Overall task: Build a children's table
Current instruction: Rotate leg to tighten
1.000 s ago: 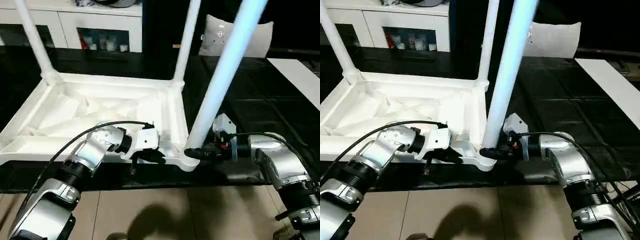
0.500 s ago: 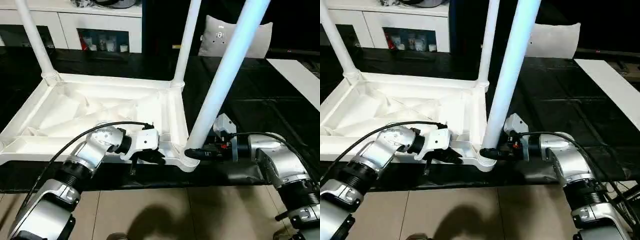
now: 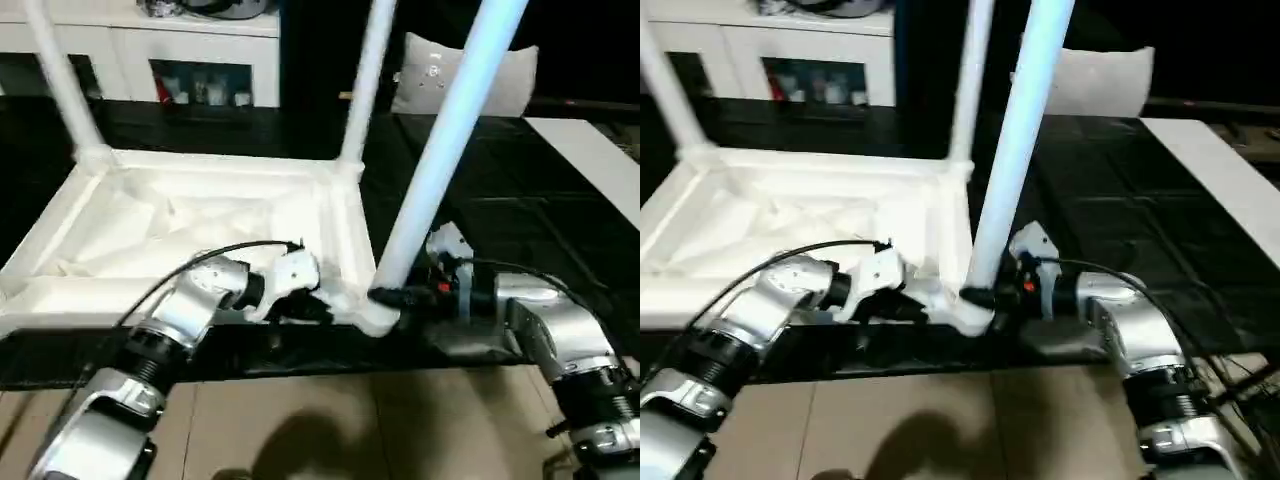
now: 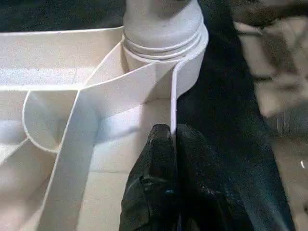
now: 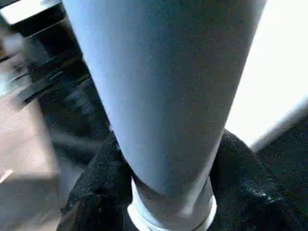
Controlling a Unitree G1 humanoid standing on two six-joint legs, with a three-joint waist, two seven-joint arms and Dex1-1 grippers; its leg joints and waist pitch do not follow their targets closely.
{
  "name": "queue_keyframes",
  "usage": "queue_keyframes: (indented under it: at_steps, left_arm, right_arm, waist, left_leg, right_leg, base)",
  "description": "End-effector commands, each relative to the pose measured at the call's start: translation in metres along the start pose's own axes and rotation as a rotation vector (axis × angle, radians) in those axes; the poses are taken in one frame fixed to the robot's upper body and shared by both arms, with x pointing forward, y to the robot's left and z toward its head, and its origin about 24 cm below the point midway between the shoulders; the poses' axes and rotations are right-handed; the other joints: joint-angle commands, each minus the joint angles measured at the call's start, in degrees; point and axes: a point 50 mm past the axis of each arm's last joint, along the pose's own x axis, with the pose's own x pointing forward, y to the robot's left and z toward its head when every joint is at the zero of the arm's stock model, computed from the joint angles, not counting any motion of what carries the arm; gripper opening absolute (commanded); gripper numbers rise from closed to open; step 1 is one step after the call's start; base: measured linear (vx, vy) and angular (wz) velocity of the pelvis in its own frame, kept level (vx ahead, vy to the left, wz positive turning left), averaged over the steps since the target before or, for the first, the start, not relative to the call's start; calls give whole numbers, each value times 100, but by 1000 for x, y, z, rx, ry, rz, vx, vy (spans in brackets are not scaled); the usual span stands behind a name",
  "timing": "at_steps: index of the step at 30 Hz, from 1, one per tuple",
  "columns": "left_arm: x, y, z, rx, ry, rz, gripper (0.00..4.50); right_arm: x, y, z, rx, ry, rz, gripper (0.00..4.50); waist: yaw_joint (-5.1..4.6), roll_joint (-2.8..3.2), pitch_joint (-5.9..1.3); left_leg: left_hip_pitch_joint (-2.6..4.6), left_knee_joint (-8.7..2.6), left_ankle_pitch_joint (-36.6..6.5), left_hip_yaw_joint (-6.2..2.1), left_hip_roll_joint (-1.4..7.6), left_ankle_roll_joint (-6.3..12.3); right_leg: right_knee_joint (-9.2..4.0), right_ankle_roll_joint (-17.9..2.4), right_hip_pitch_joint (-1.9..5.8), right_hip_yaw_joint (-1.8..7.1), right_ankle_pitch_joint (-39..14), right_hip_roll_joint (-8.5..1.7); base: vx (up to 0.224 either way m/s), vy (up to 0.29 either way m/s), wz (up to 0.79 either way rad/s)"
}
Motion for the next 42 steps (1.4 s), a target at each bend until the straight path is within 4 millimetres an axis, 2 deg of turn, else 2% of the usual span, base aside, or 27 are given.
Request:
queue_keyframes:
  at_steps: [1, 3, 4, 5, 6, 7, 8, 9, 10, 11, 12, 13, 16, 18, 21, 24, 25, 26, 27, 31, 32, 34, 36, 37, 38, 41, 42]
  left_arm:
    - [24, -3, 31, -50, -116, 66, 0]
    - [34, -1, 39, -97, -124, 126, 0]
    - [38, 0, 44, -120, -128, 163, 0]
    - [41, 1, 47, -134, -133, 186, 0]
    - [42, 1, 48, -142, -136, 197, 0]
    - [44, 3, 51, -152, -137, 227, 0]
    - [45, 6, 53, -137, -123, 264, 0]
    - [46, 6, 54, -122, -115, 275, 0]
    - [45, 8, 53, -103, -102, 287, 0]
    - [45, 8, 53, -100, -100, 289, 0]
    - [42, 8, 51, -92, -97, 288, 0]
    - [40, 9, 49, -80, -91, 285, 0]
    - [35, 7, 41, -22, -62, 256, 0]
    - [33, 5, 38, 2, -54, 234, 0]
    - [28, 4, 28, 8, -41, 200, 0]
    - [24, 4, 21, 24, -26, 169, 0]
    - [22, 3, 19, 45, -21, 150, 0]
    - [21, 2, 17, 68, -19, 123, 0]
    - [19, 1, 13, 85, -7, 98, 0]
    - [11, -4, 5, 161, 17, -20, 0]
    - [11, -4, 5, 161, 17, -20, 0]
    - [5, -6, 3, 222, 40, -105, 0]
    - [3, -8, 3, 239, 41, -140, 0]
    - [1, -9, 4, 253, 41, -168, 0]
    - [-1, -11, 4, 268, 38, -197, 0]
    - [-3, -14, 5, 287, 34, -249, 0]
    - [-5, -16, 5, 311, 45, -291, 0]
  right_arm:
    - [26, 3, -2, 121, 0, -108, 189]
    - [39, 0, -2, 193, -2, -234, 189]
    - [47, -1, 0, 243, -14, -296, 189]
    - [52, -1, 1, 270, -27, -324, 189]
    - [54, -1, 2, 283, -34, -338, 189]
    - [59, -1, 4, 295, -49, -364, 189]
    - [65, -1, 8, 282, -70, -395, 224]
    - [67, -1, 10, 271, -84, -402, 224]
    - [69, 0, 13, 265, -112, -401, 259]
    - [69, 0, 13, 264, -116, -400, 262]
    - [68, 1, 16, 254, -133, -384, 272]
    - [65, 1, 17, 239, -141, -374, 272]
    - [52, -3, 16, 173, -134, -349, 308]
    - [46, -5, 15, 146, -124, -331, 319]
    - [21, -13, 13, 48, -114, -256, 344]
    - [5, -15, 11, -9, -83, -198, 371]
    - [-2, -15, 10, -40, -65, -167, 382]
    - [-8, -15, 10, -67, -52, -138, 390]
    - [-14, -16, 11, -82, -41, -109, 397]
    - [-30, -14, 12, -164, 3, 17, 397]
    - [-30, -14, 12, -164, 3, 17, 382]
    - [-36, -11, 9, -194, 50, 120, 363]
    - [-36, -9, 9, -203, 65, 147, 358]
    - [-36, -9, 8, -208, 78, 165, 328]
    - [-36, -8, 8, -214, 89, 180, 320]
    - [-35, -8, 7, -215, 101, 211, 298]
    - [-32, -3, 5, -199, 105, 271, 284]
  waist:
    - [-45, -18, -342]
    - [-167, -31, -340]
    - [-205, -39, -354]
    - [-227, -12, -355]
    - [-258, -16, -359]
    - [-268, -21, -364]
    - [-285, -15, -366]
    - [-285, -15, -366]
    - [-275, -10, -392]
    - [-271, -10, -392]
    - [-263, -4, -398]
    - [-254, -2, -407]
    - [-203, 0, -418]
    - [-184, 2, -418]
    - [-138, -6, -406]
    - [-105, -8, -389]
    - [-78, 68, -380]
    - [-60, 13, -381]
    - [-41, 9, -384]
    - [-47, 3, -370]
    - [-29, 15, -372]
    - [-23, 13, -374]
    - [6, 18, -378]
    - [16, 13, -382]
    - [47, 25, -383]
    - [100, 23, -388]
    - [106, 1, -386]
  left_leg:
    - [6, -426, -1281, -72, 155, -61]
    - [-14, -423, -1315, -86, 136, -118]
    - [-34, -409, -1285, -96, 112, -90]
    - [-42, -412, -1233, -91, 118, -89]
    - [-22, -399, -1254, -82, 111, -58]
    - [-11, -384, -1218, -67, 88, 7]
    - [-10, -390, -1187, -61, 103, 44]
    - [-10, -390, -1187, -61, 103, 44]
    - [-21, -388, -1078, -60, 104, 81]
    - [-30, -393, -1027, -62, 111, 102]
    - [-22, -398, -939, -60, 129, 138]
    - [-24, -397, -835, -55, 139, 178]
    - [-28, -388, -611, -43, 139, 278]
    - [-30, -385, -567, -32, 145, 328]
    - [-23, -379, -645, -19, 146, 355]
    - [-13, -386, -800, -20, 153, 318]
    - [0, -392, -870, -30, 155, 283]
    - [10, -388, -965, -26, 158, 298]
    - [3, -387, -975, -30, 155, 306]
    - [-8, -395, -1063, -35, 155, 289]
    - [3, -395, -1080, -41, 157, 291]
    - [15, -392, -1104, -38, 176, 318]
    - [15, -388, -1046, -34, 187, 331]
    - [12, -390, -1008, -34, 195, 327]
    - [22, -387, -1000, -32, 198, 317]
    - [29, -388, -991, -24, 207, 289]
    - [23, -387, -998, -20, 207, 276]
  right_leg:
    - [-560, -526, 280, 288, -2616, -475]
    - [-580, -482, 269, 266, -2793, -470]
    - [-613, -372, 303, 243, -2896, -473]
    - [-601, -380, 296, 261, -2815, -477]
    - [-629, -381, 264, 256, -2775, -464]
    - [-631, -393, 260, 260, -2693, -449]
    - [-618, -445, 237, 276, -2555, -445]
    - [-618, -445, 237, 276, -2555, -445]
    - [-589, -494, 263, 284, -2274, -441]
    - [-565, -527, 269, 289, -2117, -433]
    - [-519, -644, 274, 296, -1753, -418]
    - [-472, -760, 290, 306, -1402, -414]
    - [-414, -943, 326, 321, -854, -422]
    - [-394, -992, 337, 330, -692, -427]
    - [-412, -1005, 343, 327, -785, -428]
    - [-452, -928, 328, 325, -1166, -441]
    - [-467, -889, 323, 322, -1306, -438]
    - [-500, -825, 323, 318, -1383, -430]
    - [-491, -808, 333, 319, -1388, -436]
    - [-512, -708, 318, 311, -1733, -435]
    - [-520, -701, 307, 305, -1766, -443]
    - [-506, -776, 298, 311, -1702, -441]
    - [-481, -881, 292, 316, -1498, -441]
    - [-454, -950, 293, 314, -1368, -435]
    - [-444, -988, 289, 313, -1335, -440]
    - [-431, -1021, 291, 320, -1307, -452]
    - [-430, -1017, 291, 319, -1317, -448]
  base:
    - [0, 0, 0]
    - [0, 0, 0]
    - [0, 0, 0]
    - [0, 0, 0]
    - [0, 0, 0]
    - [0, 0, 0]
    - [0, 0, 0]
    - [0, 0, 0]
    - [0, 0, 0]
    - [0, 0, 0]
    - [0, 0, 0]
    - [0, 0, 0]
    - [0, 0, 0]
    - [0, 0, 0]
    - [0, 0, 0]
    - [0, 0, 0]
    - [0, 0, 0]
    - [0, 0, 0]
    - [0, 0, 0]
    - [0, 0, 0]
    - [0, 0, 0]
    - [0, 0, 0]
    - [0, 0, 0]
    - [0, 0, 0]
    - [0, 0, 0]
    - [0, 0, 0]
    - [0, 0, 0]
